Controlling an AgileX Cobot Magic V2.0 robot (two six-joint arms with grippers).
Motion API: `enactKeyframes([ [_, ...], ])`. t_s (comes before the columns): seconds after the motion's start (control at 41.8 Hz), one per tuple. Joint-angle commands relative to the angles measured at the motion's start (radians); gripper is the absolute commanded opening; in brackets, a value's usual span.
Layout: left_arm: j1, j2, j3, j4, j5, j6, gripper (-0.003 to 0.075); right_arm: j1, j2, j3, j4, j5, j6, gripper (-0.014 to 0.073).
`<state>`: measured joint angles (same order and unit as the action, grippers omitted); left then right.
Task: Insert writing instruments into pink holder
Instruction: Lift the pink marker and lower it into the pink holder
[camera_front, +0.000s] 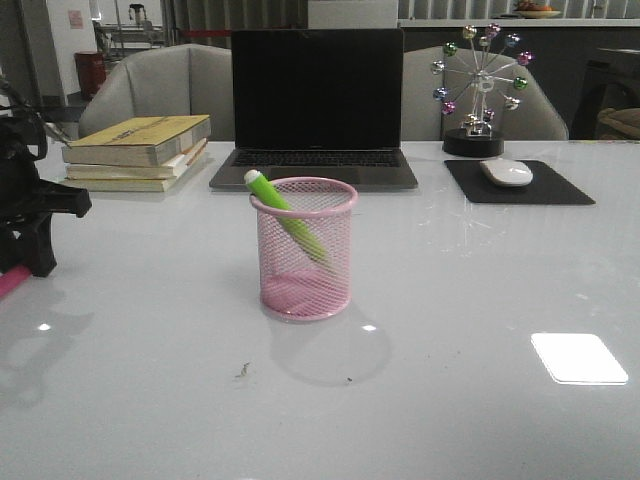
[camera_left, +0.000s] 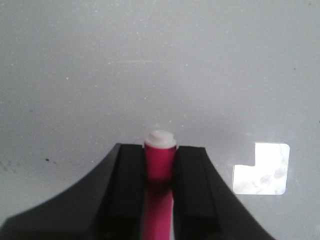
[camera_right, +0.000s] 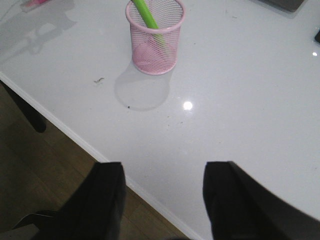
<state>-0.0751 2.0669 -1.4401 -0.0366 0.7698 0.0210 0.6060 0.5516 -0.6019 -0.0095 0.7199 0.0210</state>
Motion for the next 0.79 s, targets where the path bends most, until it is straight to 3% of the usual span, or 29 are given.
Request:
enactKeyframes([
  [0.0,0.003,-0.058,-0.025,-0.005,0.013,0.010,0.0090,0.001,0.001,-0.027,-0.006,-0.070,-0.001,0.0468],
  [0.168,0.003,-0.146,0.023,-0.035,-0.030,0.056,0.0091,0.001,0.001,-0.027,-0.006,-0.070,-0.001,0.0468],
  [0.407,-0.035,-0.422,0.262,-0.095,-0.290,0.110,0.0091,0.001,0.001,-0.027,-0.006,-0.070,-0.001,0.0468],
  [0.766,-0.278,-0.758,0.495,-0.142,-0.707,0.110,0.0091,0.001,0.001,-0.027,-0.006,-0.070,-0.001,0.0438],
])
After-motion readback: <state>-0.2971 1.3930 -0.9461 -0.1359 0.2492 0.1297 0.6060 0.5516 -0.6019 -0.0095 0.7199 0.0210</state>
